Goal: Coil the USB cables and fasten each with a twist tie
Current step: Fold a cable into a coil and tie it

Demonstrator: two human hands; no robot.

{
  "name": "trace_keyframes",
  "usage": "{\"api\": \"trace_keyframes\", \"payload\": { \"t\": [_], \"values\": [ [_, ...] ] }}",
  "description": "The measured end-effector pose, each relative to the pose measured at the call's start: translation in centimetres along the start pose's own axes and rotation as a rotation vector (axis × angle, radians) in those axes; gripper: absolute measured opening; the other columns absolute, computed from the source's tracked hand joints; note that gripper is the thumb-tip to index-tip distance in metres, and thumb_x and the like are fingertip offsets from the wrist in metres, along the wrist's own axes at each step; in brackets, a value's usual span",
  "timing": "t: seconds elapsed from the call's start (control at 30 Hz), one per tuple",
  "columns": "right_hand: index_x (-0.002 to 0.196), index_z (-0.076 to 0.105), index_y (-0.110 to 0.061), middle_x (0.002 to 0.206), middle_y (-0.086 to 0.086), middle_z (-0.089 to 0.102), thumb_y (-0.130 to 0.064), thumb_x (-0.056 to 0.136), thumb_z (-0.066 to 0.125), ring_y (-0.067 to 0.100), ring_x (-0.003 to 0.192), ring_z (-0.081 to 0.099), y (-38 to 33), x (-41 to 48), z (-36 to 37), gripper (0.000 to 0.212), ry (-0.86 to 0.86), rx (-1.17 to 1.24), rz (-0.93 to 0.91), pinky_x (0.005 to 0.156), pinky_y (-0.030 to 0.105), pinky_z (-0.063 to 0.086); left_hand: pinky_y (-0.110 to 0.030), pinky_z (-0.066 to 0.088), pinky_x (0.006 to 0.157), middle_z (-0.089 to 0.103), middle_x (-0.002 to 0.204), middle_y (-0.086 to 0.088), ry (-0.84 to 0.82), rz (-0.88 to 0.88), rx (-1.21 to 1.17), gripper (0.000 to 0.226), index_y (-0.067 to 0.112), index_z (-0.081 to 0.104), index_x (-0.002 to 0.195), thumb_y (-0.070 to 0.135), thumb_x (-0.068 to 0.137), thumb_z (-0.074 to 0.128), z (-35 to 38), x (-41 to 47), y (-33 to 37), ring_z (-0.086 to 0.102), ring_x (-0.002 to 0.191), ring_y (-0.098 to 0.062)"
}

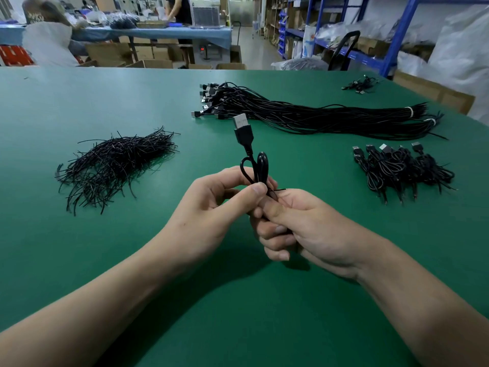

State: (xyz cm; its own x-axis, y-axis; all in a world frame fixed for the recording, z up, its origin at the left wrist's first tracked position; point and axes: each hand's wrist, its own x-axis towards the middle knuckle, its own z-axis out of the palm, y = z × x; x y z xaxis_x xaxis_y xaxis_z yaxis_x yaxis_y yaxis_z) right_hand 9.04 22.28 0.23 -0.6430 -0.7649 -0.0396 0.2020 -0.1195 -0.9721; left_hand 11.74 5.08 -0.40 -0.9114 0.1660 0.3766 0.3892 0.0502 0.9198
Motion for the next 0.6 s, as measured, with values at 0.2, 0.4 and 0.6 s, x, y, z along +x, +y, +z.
{"api": "trace_keyframes", "payload": {
  "t": [0.2, 0.4, 0.6],
  "values": [
    [0.095, 0.064, -0.016, 0.070, 0.000, 0.054, -0.031, 0.100, 0.052, 0.012, 0.055, 0.045, -0.19, -0.14, -0.43, 0.020, -0.104, 0.075, 0.012, 0.055, 0.025, 0.046, -0.017, 0.049, 0.073, 0.071, 0.084, 0.005, -0.006, -0.065, -0.104, 0.024, 0.014, 0.075, 0.100, 0.033, 0.093, 0.062, -0.28, 0.17, -0.34, 0.060, 0.070, -0.006],
    [0.104, 0.067, -0.016, 0.080, -0.003, 0.070, -0.034, 0.096, 0.065, 0.017, 0.064, 0.061, -0.21, 0.09, -0.90, 0.020, 0.333, -0.525, -0.181, 0.059, 0.033, 0.052, -0.029, 0.055, 0.083, 0.077, 0.098, -0.012, 0.106, -0.091, -0.050, 0.024, 0.008, 0.075, 0.099, 0.027, 0.097, 0.060, -0.59, 0.44, -0.65, 0.068, 0.088, -0.018],
    [0.088, 0.062, -0.020, 0.072, -0.012, 0.058, -0.048, 0.089, 0.068, 0.006, 0.063, 0.051, 0.23, 0.23, -0.71, 0.029, 0.510, -0.710, -0.371, 0.058, 0.013, 0.038, -0.028, 0.054, 0.089, 0.077, 0.099, -0.002, 0.196, -0.095, 0.126, 0.023, 0.017, 0.075, 0.098, 0.034, 0.092, 0.060, -0.46, 0.51, -0.72, 0.067, 0.089, -0.009]
  ]
}}
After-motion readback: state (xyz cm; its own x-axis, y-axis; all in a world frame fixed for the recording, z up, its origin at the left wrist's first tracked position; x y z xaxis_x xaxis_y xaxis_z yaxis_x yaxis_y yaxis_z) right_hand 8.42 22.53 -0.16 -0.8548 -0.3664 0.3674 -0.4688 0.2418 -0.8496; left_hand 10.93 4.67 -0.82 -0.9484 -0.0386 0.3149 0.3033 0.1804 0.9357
